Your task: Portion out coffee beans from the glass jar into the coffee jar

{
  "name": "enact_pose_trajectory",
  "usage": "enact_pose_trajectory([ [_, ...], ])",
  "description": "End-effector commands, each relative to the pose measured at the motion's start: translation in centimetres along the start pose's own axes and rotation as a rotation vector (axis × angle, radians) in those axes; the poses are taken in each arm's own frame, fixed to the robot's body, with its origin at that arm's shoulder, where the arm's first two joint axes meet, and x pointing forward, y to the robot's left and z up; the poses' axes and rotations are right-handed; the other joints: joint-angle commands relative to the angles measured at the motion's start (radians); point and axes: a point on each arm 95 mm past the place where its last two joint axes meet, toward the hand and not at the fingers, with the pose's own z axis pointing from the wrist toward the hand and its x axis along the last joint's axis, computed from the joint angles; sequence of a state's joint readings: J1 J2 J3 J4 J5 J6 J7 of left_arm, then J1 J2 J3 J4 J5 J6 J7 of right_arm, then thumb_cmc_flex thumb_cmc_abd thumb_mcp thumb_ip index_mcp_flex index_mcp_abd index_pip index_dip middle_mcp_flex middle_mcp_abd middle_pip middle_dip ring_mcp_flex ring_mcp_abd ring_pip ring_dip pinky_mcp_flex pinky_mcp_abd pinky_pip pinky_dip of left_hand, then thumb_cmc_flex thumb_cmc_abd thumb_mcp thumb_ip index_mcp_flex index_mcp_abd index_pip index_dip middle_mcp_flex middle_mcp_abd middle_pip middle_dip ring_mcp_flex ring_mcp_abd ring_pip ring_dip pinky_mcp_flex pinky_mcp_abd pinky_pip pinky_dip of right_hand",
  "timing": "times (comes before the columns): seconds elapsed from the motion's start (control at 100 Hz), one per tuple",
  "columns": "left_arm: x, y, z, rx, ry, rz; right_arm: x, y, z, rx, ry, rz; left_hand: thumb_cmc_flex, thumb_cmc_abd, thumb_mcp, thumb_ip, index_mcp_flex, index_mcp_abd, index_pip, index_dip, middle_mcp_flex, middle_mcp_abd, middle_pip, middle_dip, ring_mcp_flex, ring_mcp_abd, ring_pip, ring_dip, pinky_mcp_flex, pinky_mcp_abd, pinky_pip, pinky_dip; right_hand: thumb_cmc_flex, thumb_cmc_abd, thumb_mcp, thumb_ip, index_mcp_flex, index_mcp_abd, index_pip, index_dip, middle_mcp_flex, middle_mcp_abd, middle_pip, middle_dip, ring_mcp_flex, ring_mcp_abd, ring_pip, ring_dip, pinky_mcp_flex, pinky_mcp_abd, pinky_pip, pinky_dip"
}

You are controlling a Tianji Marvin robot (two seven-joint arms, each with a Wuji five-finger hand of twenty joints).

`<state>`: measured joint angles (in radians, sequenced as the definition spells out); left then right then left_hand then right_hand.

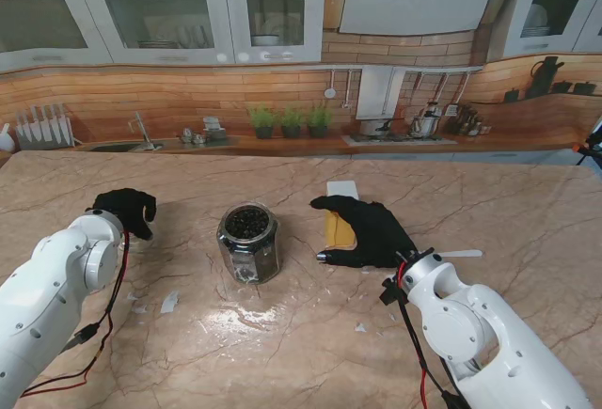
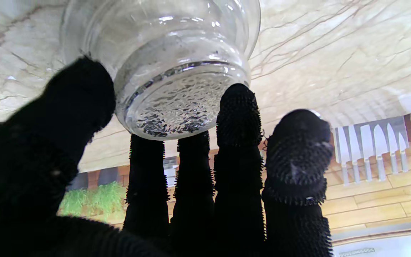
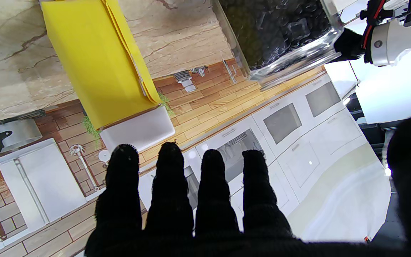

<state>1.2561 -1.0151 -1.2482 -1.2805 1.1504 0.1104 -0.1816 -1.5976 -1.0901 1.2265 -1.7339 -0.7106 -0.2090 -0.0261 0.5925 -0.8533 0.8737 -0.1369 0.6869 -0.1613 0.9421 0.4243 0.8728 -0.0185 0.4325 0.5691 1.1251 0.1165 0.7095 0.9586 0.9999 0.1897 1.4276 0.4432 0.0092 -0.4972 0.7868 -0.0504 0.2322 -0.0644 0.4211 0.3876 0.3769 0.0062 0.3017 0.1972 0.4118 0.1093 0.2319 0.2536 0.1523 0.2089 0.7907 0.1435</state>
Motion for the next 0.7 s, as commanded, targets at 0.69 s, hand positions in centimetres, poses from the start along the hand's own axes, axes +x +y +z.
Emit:
enact_pose_trajectory([
  [0.69, 1.1, -3.9, -2.2, 0.188, 0.111, 0.0, -0.1, 1.7, -1.2, -0.041, 0.022, -0.076, -0.151, 0.204, -0.14, 0.068, -0.21, 0.111, -0.272, 0.018, -0.327, -0.019, -0.045, -0.143, -0.508, 0.149, -0.287, -0.269, -0.612, 0.343, -0.341, 0.068, 0.047, -0.033, 0.011, 0.009, 0.006, -0.027, 0.01, -0.009, 0.001, -0.024, 0.01, 0.006, 0.011, -0.037, 0.003, 0.001, 0.005, -0.016, -0.006, -0.009],
])
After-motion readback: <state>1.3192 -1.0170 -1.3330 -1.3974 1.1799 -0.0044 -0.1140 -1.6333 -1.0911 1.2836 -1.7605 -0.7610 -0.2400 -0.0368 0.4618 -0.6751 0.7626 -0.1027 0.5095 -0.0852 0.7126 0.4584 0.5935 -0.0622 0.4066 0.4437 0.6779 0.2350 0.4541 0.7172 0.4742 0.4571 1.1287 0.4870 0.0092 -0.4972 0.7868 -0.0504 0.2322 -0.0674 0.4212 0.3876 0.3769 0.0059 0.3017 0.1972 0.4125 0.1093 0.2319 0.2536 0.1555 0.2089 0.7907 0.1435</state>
